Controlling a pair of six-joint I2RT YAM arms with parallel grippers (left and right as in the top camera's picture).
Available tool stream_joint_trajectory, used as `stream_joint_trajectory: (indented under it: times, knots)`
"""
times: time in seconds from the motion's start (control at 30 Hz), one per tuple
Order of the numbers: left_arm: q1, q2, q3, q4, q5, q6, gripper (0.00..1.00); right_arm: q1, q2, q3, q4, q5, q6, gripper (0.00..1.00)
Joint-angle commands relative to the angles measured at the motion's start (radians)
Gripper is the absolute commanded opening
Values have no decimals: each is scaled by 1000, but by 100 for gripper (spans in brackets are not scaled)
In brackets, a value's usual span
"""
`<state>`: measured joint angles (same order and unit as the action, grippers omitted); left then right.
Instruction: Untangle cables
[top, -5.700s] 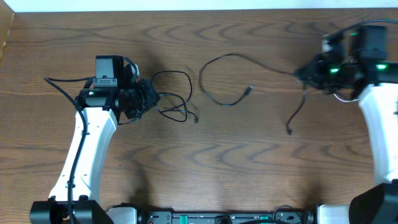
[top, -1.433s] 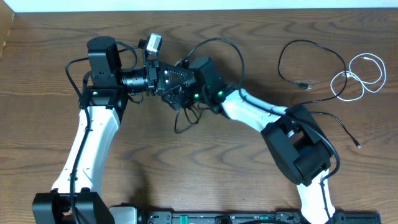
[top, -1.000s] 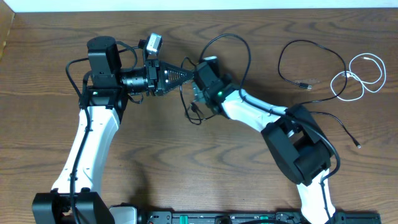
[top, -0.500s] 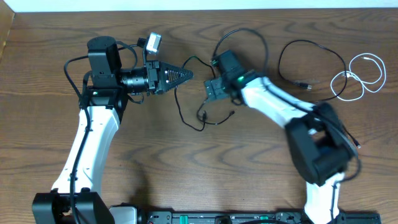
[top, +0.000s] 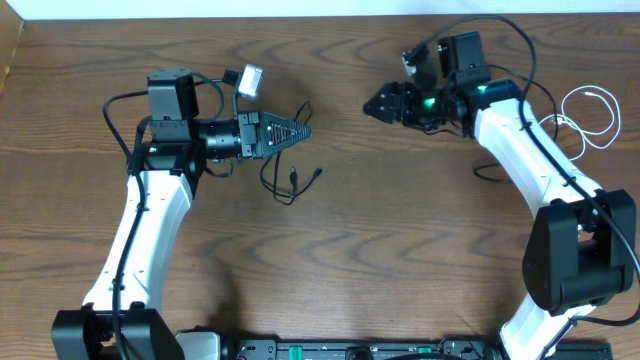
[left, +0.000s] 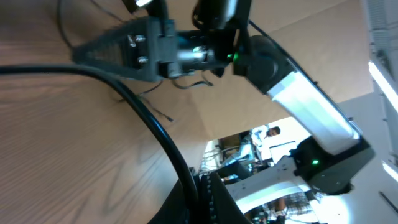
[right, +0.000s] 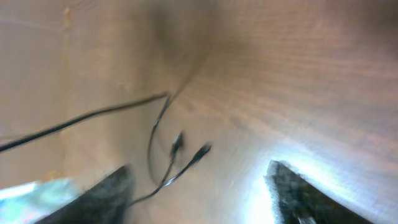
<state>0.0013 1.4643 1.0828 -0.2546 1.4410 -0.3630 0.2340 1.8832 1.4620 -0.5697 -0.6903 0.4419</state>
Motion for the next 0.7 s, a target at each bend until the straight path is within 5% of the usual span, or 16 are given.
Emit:
stream_joint_trajectory:
  times: [0.0, 0.3, 0.47, 0.67]
  knots:
    - [-3, 6, 0, -70, -73, 163, 8, 10, 10, 5, -45, -154, 112, 48]
    - [-66, 6, 0, -306, -201, 412, 7, 91, 13, 1, -89, -106, 205, 72]
    - [-116, 6, 0, -314, -207, 423, 7, 138, 19, 0, -65, -101, 330, 83]
    - [-159, 6, 0, -341, -283, 423, 8, 159, 19, 0, -45, -102, 384, 86]
